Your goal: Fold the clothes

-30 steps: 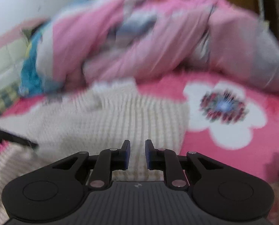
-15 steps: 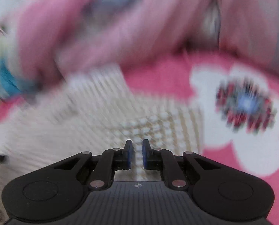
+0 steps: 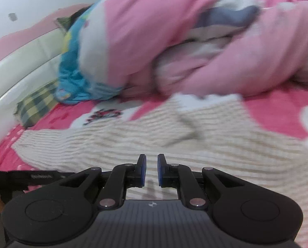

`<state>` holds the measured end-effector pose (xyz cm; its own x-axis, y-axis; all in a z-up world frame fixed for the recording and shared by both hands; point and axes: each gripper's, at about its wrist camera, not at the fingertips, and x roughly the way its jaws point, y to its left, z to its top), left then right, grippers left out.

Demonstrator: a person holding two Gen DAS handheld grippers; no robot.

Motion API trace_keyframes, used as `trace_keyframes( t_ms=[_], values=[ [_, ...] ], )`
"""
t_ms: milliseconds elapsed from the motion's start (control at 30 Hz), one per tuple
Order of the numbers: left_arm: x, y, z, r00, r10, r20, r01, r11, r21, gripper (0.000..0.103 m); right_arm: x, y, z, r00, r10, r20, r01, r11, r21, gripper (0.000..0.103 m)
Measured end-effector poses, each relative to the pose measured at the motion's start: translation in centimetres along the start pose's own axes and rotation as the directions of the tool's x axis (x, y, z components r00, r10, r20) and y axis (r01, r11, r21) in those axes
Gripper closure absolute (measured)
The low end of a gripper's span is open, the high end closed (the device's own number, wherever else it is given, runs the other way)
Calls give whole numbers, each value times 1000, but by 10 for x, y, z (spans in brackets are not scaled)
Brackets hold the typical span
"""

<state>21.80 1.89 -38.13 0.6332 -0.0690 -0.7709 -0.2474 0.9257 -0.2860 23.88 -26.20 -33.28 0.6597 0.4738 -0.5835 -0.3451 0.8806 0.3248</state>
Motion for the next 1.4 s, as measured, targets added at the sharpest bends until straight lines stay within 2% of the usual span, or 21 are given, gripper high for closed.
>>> trace_keyframes(
  t_ms=[133,200,267,367,400,500,567,667,733,833,900,933,967,1000,1033,1100,1233,1300,1400],
  values=[
    [-9,20,7,997,-74,-24,72,996,-59,55,41,30,-2,997,36,-69,-37,999,-7,93],
    [-20,39,16,996,-90,-15,88,990,-108,55,61,42,-10,992,20,-127,-24,999,-28,92],
    [-35,60,27,996,-87,7,87,984,-157,55,77,47,-22,983,-14,-181,5,999,-51,92],
    [-55,103,48,997,-36,63,50,966,-252,53,79,42,-25,985,-19,-172,19,1000,3,92],
    [-61,121,54,997,-4,83,29,954,-298,49,79,41,-24,984,-20,-180,25,999,27,92],
    [-71,180,71,988,107,110,-45,886,-462,45,79,41,-24,981,-38,-189,49,997,55,92],
    [-73,221,76,981,170,91,-87,811,-579,43,80,45,-23,979,-60,-196,71,996,51,92],
    [-67,265,78,978,196,70,-95,720,-687,43,83,47,-22,976,-78,-201,94,993,69,92],
    [-56,281,78,982,184,47,-96,696,-712,43,85,47,-22,977,-84,-198,104,990,92,92],
    [-47,293,77,984,166,65,-63,665,-744,43,86,47,-23,977,-92,-190,115,987,114,92],
    [-48,293,78,980,177,95,-51,676,-735,50,85,48,-24,978,-96,-184,121,985,127,92],
    [-51,292,75,976,191,104,-55,680,-731,64,85,48,-24,978,-98,-182,124,983,133,92],
    [-52,292,74,973,201,111,-58,681,-730,72,85,48,-24,979,-102,-179,127,982,138,92],
    [-53,291,74,971,208,117,-58,682,-729,87,85,48,-25,979,-105,-177,131,981,140,92],
    [-52,288,77,968,216,130,-58,694,-718,92,85,49,-25,979,-108,-174,134,981,142,92],
    [-53,279,84,959,232,164,-60,729,-682,96,84,49,-26,979,-112,-170,137,980,146,92],
    [-70,247,96,932,261,251,-79,823,-563,97,84,48,-26,980,-105,-169,131,980,148,92],
    [-79,223,104,920,253,300,-75,864,-498,98,85,48,-25,980,-103,-173,129,981,142,92],
    [-94,177,113,907,185,378,-31,925,-378,98,85,47,-24,978,-97,-182,123,982,141,92]
  ],
)
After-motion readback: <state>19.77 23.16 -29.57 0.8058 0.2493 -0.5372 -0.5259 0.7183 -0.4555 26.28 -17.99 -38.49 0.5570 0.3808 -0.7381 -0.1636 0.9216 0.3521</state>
